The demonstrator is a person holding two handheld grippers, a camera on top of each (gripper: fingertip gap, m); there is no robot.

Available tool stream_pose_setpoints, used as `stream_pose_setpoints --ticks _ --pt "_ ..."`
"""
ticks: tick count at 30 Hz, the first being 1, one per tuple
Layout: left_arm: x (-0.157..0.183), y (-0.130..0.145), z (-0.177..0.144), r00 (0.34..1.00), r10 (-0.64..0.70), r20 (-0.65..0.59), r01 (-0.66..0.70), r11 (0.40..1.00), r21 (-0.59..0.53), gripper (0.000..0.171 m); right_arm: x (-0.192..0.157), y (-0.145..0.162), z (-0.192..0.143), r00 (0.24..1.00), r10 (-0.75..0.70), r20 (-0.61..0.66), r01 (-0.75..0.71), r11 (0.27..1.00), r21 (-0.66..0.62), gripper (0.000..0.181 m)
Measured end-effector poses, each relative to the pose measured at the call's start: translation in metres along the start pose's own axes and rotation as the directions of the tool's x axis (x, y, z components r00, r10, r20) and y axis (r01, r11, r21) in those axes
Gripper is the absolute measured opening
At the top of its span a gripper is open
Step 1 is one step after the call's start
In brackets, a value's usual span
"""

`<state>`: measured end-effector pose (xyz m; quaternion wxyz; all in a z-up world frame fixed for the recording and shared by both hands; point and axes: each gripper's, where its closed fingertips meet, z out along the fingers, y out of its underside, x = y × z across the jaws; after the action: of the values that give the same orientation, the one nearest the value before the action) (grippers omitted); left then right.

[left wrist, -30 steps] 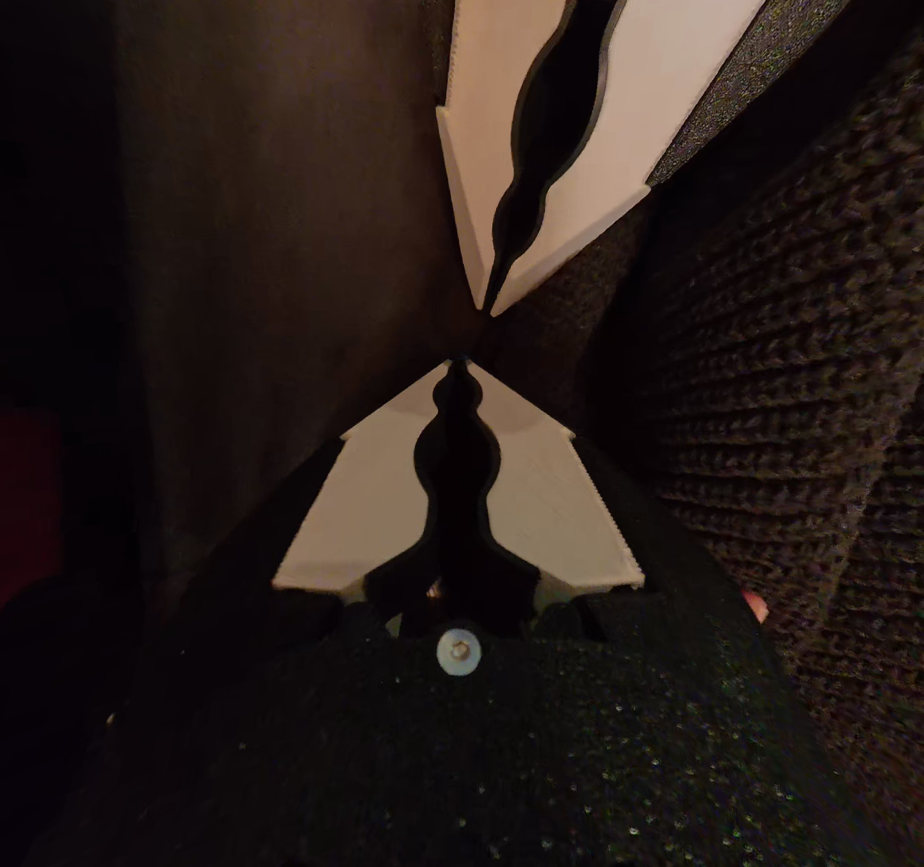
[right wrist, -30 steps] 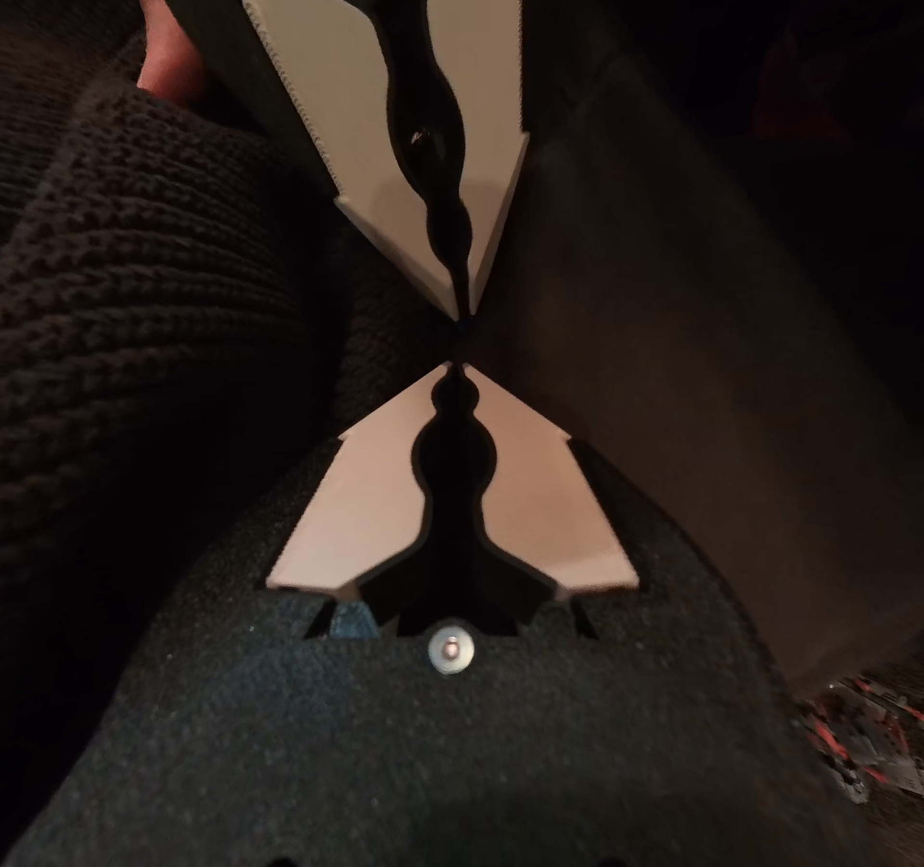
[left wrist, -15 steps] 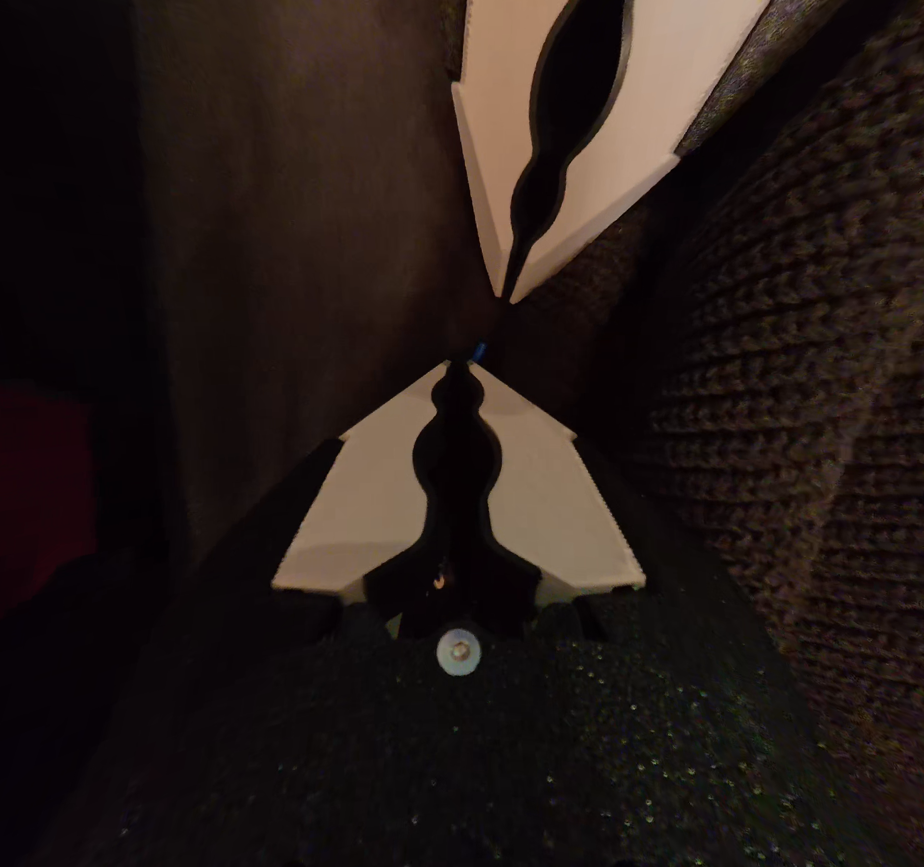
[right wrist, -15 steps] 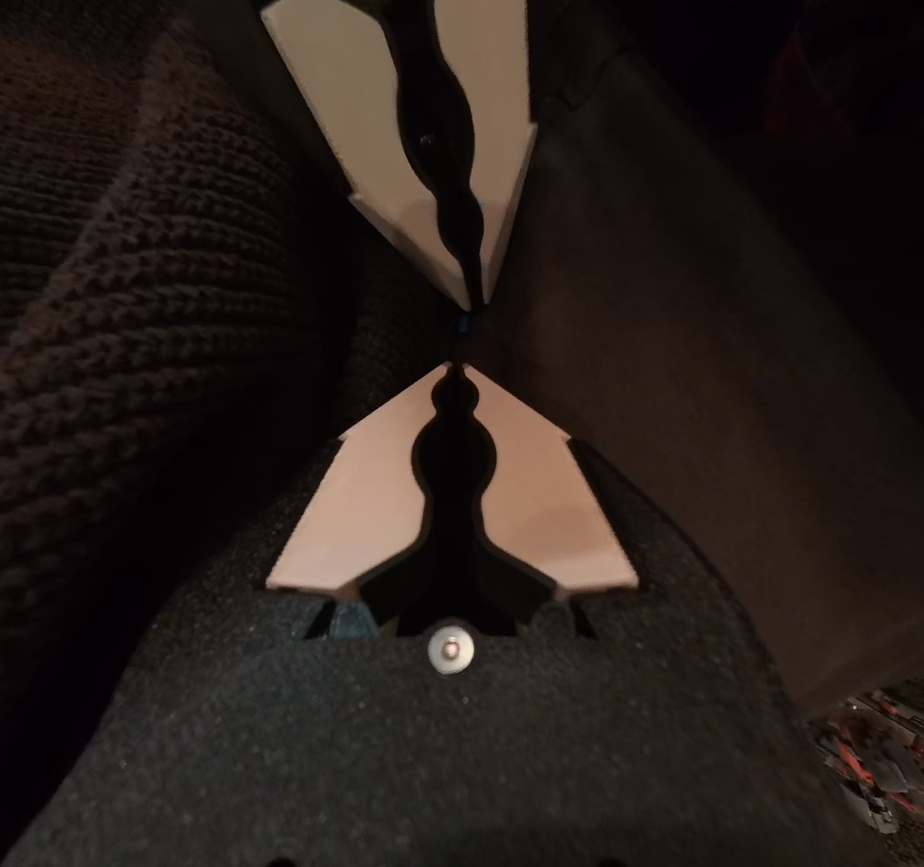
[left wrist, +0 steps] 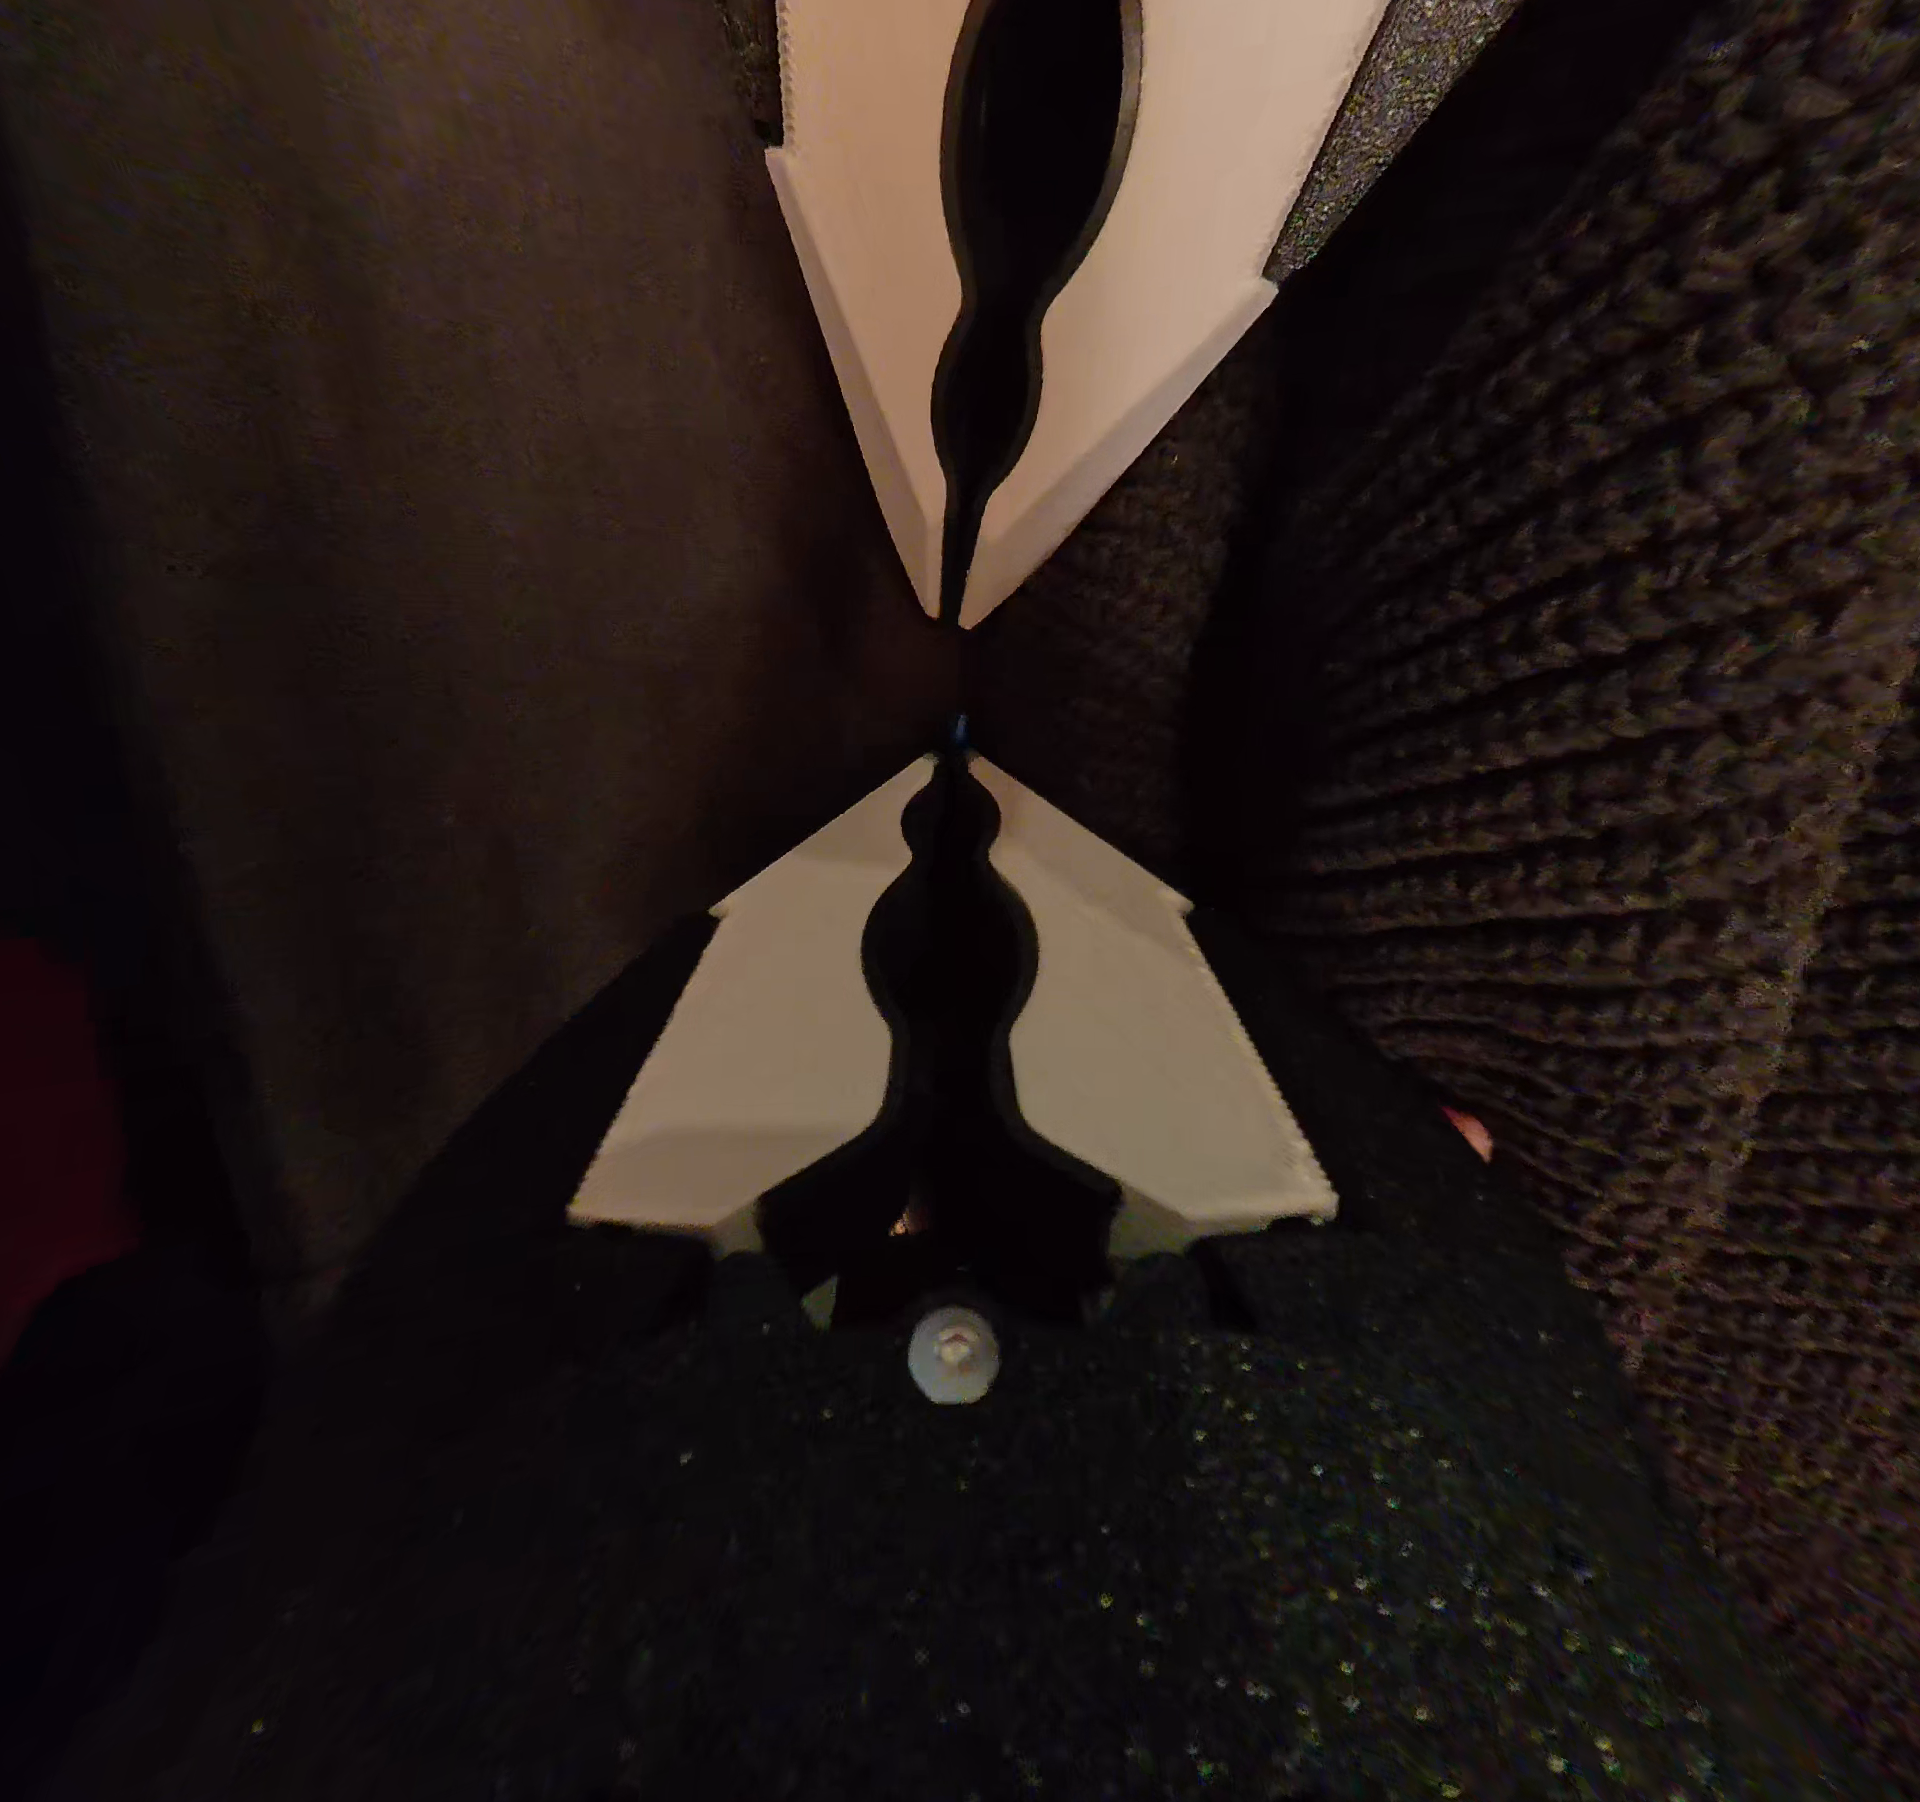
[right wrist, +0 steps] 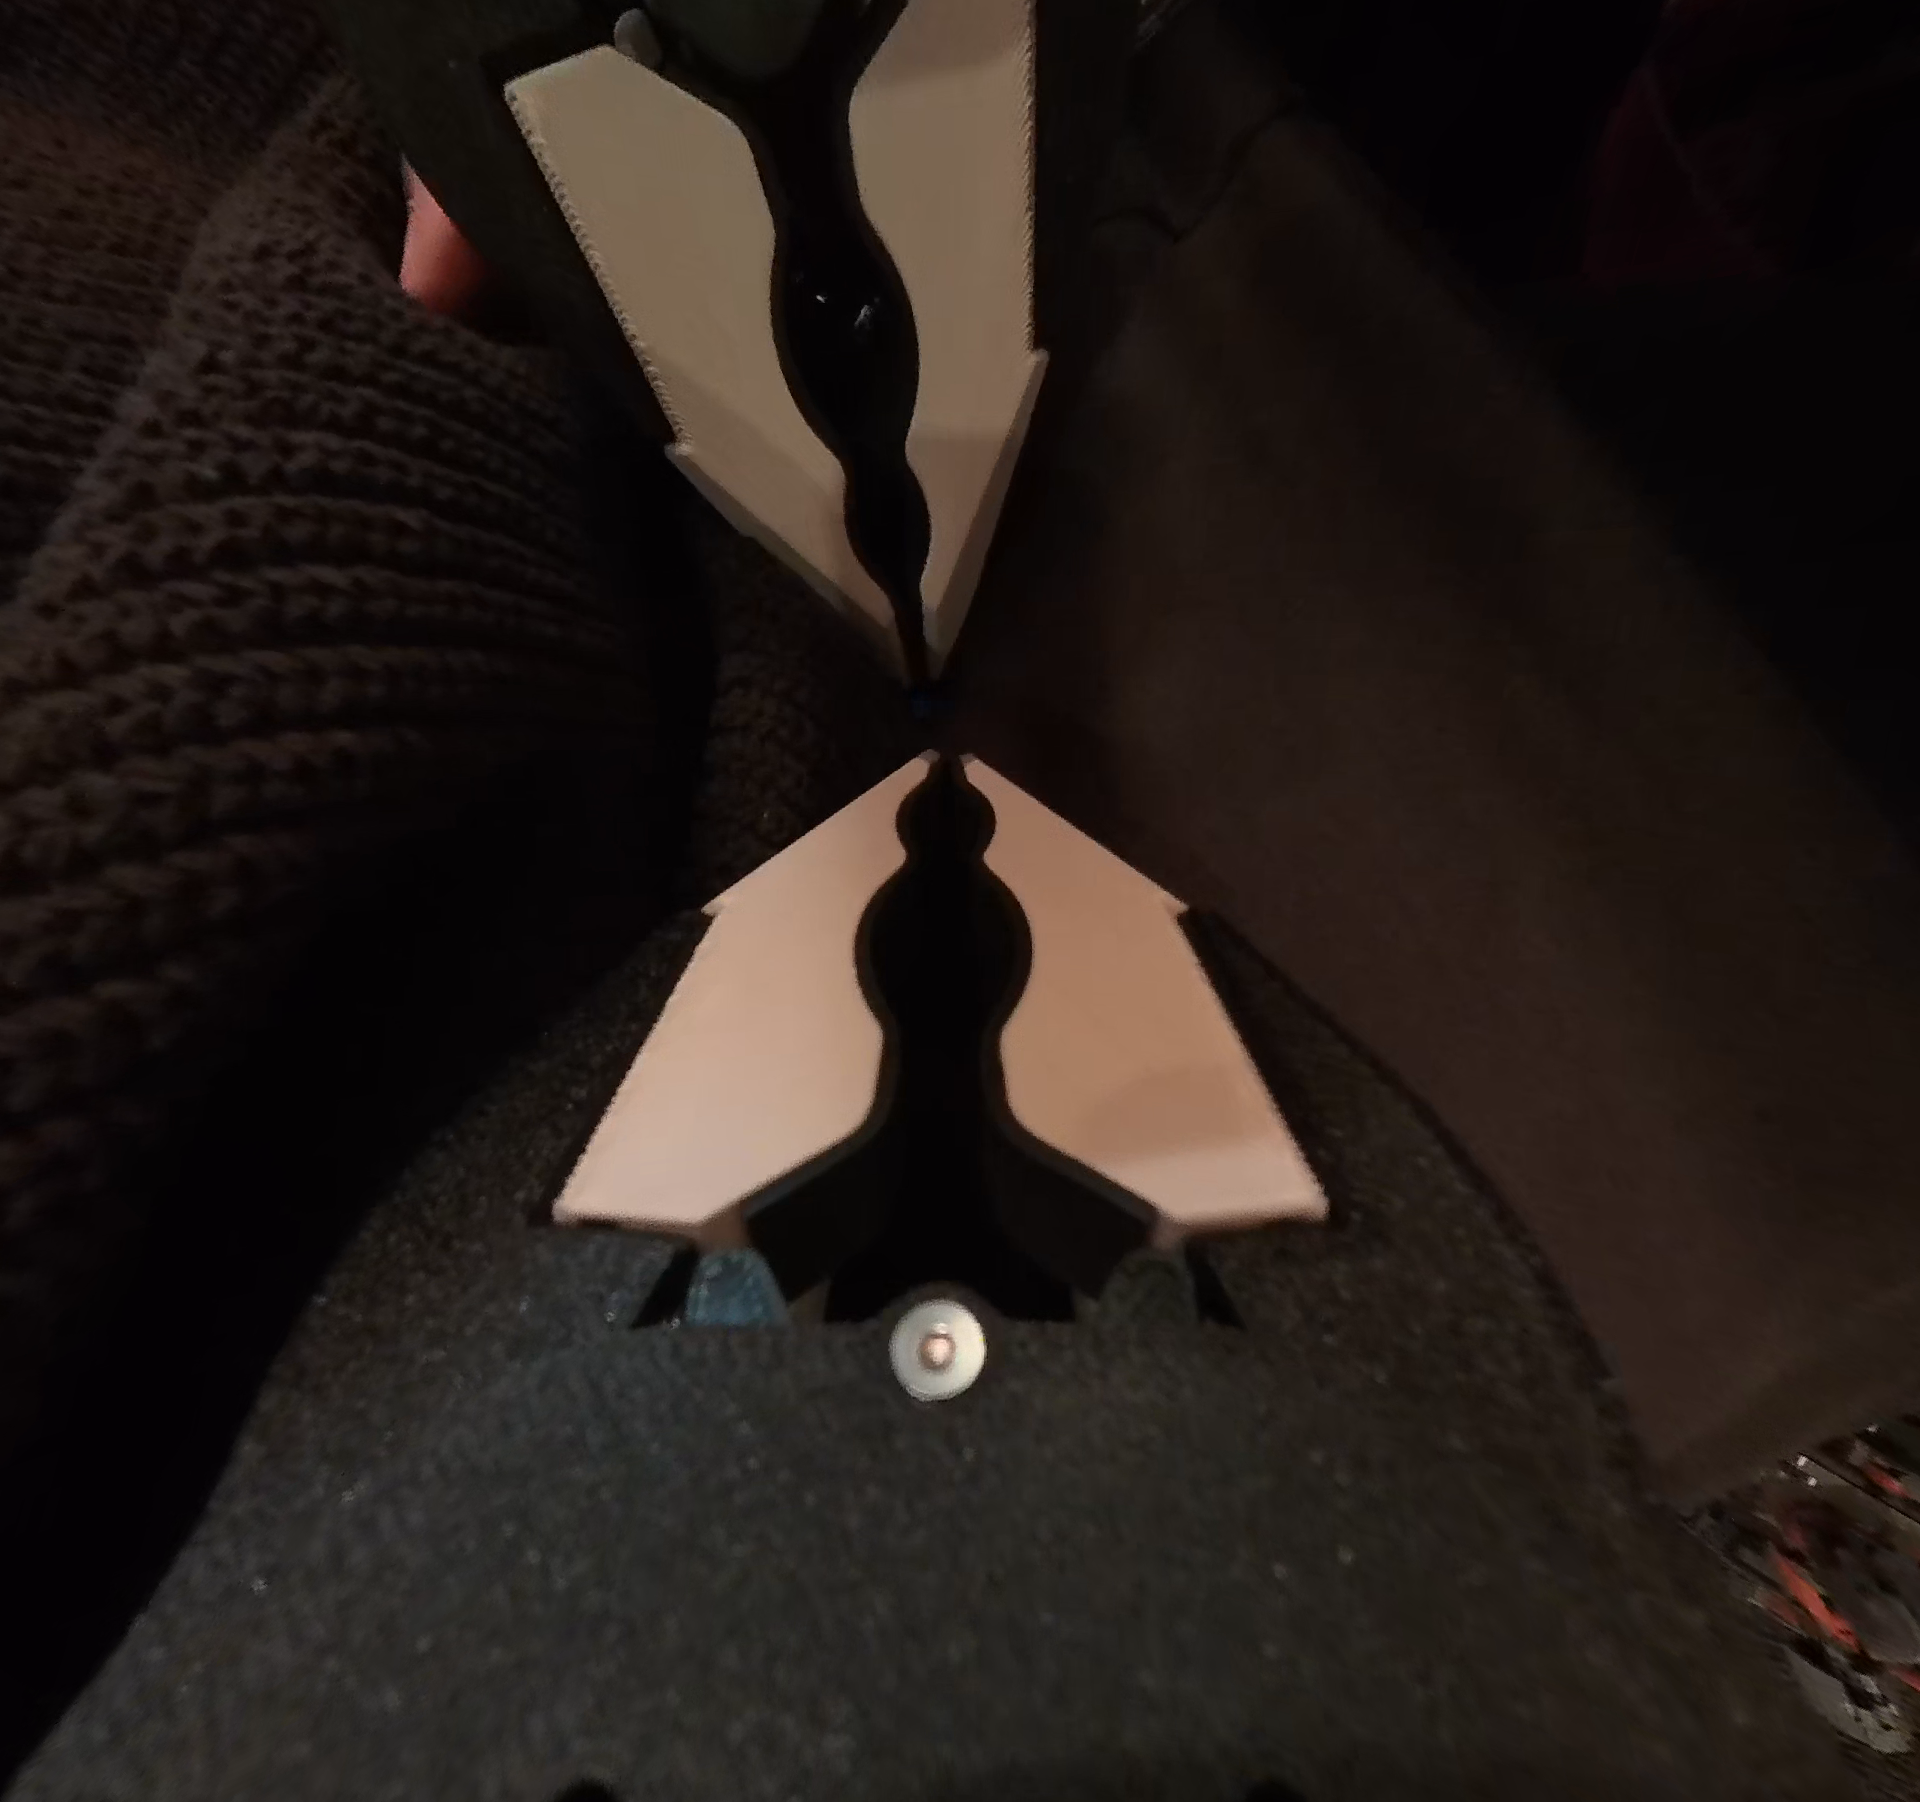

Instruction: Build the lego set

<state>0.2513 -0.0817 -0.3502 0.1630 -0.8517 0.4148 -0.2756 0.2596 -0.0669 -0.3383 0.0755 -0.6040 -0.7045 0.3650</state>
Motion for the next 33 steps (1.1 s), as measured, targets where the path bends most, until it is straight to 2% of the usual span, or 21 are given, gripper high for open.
stream_pose_setpoints --ticks 6,12,16,19,25,30,33 --pt "-0.012 0.001 0.008 0.992 0.034 0.119 -0.031 0.999 -0.029 0.001 0.000 0.002 0.000 1.000 -0.020 -0.006 0.020 1.000 -0.019 0.000" --pt "-0.016 -0.004 0.010 0.987 0.064 0.149 -0.064 0.998 -0.010 0.001 0.000 0.002 0.000 1.000 -0.015 -0.005 0.014 1.000 -0.013 0.000" --pt "-0.015 -0.003 0.009 0.991 0.062 0.118 -0.058 0.998 -0.036 0.001 0.000 0.002 0.000 1.000 -0.012 -0.003 0.012 1.000 -0.011 0.000" --pt "-0.016 -0.002 0.005 0.995 0.040 0.092 -0.034 0.998 -0.059 0.002 0.000 0.001 -0.001 1.000 -0.007 -0.002 0.007 1.000 -0.004 0.000" --pt "-0.020 0.003 -0.006 0.991 -0.006 0.133 0.007 1.000 -0.014 0.004 0.001 0.001 -0.001 1.000 -0.001 0.003 0.001 1.000 0.003 0.000" --pt "-0.022 0.002 -0.020 0.972 0.039 0.234 -0.042 0.999 0.008 0.004 -0.002 0.000 -0.002 1.000 0.000 0.011 0.000 1.000 0.007 0.000" --pt "-0.017 0.002 -0.027 0.972 0.050 0.229 -0.056 0.998 0.022 0.005 -0.006 0.001 -0.003 1.000 -0.006 0.010 0.006 1.000 0.002 0.000"
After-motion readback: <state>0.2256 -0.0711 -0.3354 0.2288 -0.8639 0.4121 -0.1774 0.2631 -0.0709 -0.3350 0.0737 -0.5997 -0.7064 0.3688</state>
